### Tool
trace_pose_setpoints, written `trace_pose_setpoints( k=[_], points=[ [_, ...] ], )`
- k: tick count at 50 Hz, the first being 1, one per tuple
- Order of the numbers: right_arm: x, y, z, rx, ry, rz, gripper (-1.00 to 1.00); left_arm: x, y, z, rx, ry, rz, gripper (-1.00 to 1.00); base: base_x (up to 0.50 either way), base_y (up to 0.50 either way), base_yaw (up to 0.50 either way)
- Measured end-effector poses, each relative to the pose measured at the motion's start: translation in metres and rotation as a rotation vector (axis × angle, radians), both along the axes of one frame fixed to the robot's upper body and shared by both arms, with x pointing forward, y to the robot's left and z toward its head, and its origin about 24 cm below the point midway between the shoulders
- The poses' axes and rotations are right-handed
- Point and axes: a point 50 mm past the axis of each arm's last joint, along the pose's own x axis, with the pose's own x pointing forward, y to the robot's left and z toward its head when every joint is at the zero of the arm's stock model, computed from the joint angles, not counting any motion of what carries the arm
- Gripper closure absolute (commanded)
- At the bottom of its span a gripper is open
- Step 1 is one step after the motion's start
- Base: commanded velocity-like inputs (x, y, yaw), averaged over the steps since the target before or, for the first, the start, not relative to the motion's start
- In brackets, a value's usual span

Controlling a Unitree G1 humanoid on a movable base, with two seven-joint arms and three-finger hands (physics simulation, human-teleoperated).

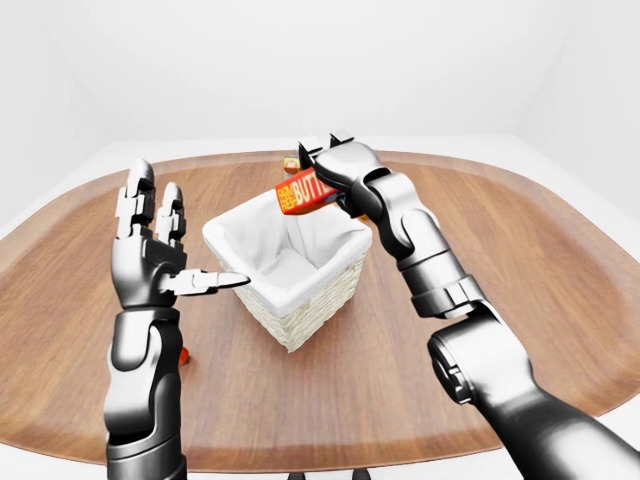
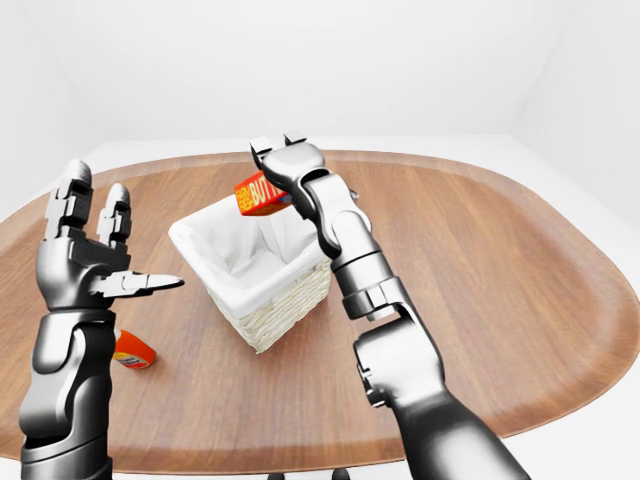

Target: Pick up the butter and put it in the basket.

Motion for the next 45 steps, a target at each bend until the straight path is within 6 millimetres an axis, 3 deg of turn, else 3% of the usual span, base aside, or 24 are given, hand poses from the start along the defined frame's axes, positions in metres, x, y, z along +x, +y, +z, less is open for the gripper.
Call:
trace_pose_setpoints(
  k=[23,45],
  points=[
    [0.013,0.018,-0.007,-0.241,-0.103,-0.046,1.00,-0.002,0.002,-0.006,-0.017,0.021,0.008,-1.00,0.00,0.00,0.00],
    [0.011,0.036,-0.016,-0.367,-0.107,-0.031,1.00,-0.003,0.002,-0.006,-0.030,0.019,0.006,-1.00,0.00,0.00,0.00]
  ],
)
